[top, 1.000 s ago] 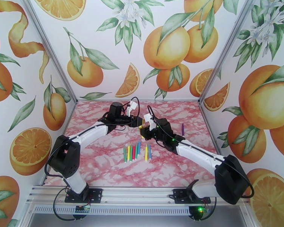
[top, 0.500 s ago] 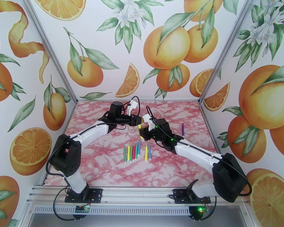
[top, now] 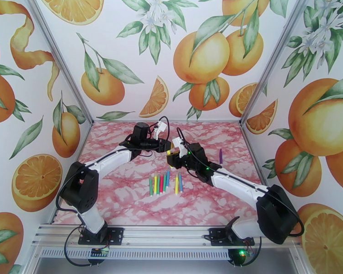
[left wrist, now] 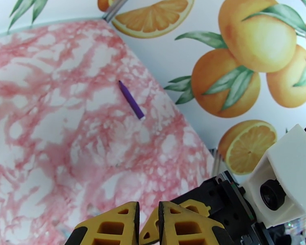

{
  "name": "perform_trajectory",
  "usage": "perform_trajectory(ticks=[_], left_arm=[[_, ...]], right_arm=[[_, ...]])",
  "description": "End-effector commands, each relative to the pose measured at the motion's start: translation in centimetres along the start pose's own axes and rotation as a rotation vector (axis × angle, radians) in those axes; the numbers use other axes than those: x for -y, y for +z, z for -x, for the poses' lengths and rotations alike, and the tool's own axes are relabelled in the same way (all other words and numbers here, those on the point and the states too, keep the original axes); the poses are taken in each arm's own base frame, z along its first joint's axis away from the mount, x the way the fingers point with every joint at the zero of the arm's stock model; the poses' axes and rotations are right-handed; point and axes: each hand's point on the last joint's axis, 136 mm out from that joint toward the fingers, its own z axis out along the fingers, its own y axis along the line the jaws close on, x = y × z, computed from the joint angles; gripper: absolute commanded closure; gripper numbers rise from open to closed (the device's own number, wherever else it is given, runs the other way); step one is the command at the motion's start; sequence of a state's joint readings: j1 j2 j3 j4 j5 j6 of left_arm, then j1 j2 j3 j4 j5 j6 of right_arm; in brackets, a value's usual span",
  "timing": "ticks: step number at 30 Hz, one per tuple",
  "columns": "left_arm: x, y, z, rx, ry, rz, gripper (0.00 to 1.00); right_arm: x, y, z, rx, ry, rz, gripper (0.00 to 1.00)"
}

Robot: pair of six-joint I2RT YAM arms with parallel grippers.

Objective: Open the pen caps

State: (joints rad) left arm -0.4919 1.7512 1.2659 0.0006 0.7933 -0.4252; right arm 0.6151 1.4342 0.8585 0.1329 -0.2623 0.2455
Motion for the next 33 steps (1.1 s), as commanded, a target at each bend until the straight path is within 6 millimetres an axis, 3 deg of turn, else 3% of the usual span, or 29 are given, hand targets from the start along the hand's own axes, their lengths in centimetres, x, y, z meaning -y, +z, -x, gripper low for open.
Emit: perform_trajectory(ticks=[1, 9, 20, 27, 33], left_arm=[[2.0, -0.2, 1.7, 0.031, 0.046, -0.056, 0.98], [2.7, -0.6, 2.0, 0.037, 0.049, -0.071, 0.99], [3.1, -0.5, 2.5, 0.054, 0.042, -0.09, 1.0], [2.3, -0.7, 2.5, 0.067, 0.04, -0.037, 1.0], [0.5, -1.0, 3.2, 0.096, 0.012, 0.061, 1.0]], right_arm=[[-0.3, 0.6, 1.2, 0.039, -0.006, 0.01, 0.64], [-0.5, 1.1, 1.3, 0.043, 0.002, 0.026, 0.63], [-0.8, 1.4, 1.0, 0.032, 0.002, 0.043, 0.81], [-0.8, 0.8, 0.7, 0.028, -0.011, 0.037, 0.91], [-0.8, 0.3, -0.1, 0.022, -0.021, 0.035, 0.97]])
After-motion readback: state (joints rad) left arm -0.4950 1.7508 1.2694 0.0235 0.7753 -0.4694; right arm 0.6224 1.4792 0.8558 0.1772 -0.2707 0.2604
